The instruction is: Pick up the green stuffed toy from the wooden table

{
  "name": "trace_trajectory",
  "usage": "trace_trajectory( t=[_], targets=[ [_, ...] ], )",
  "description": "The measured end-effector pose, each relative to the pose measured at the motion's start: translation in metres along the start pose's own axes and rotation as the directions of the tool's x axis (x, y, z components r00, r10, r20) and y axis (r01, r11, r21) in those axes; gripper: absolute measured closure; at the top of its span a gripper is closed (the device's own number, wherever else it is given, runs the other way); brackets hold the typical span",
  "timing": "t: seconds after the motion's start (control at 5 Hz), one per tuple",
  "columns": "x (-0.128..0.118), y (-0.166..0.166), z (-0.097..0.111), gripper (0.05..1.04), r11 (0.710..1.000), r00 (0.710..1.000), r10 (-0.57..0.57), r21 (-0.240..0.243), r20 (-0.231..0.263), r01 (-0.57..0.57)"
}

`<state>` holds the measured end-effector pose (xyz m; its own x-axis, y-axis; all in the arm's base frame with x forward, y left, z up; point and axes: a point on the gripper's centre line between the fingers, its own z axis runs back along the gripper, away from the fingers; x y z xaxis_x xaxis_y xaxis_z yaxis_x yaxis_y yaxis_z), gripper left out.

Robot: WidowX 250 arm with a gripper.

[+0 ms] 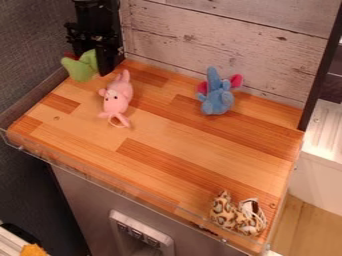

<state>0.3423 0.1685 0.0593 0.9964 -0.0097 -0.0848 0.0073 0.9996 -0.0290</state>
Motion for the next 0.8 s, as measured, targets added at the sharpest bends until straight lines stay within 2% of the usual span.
trace_trajectory(
  t=[0.4, 0.8],
  targets=[
    [0.014, -0.004, -0.005, 0.477, 0.998, 0.998, 0.062, 0.001, 0.000, -0.062],
    [0.017, -0.002, -0.017, 0.477, 1.000, 1.000, 0.029, -0.001, -0.008, -0.029]
  ],
)
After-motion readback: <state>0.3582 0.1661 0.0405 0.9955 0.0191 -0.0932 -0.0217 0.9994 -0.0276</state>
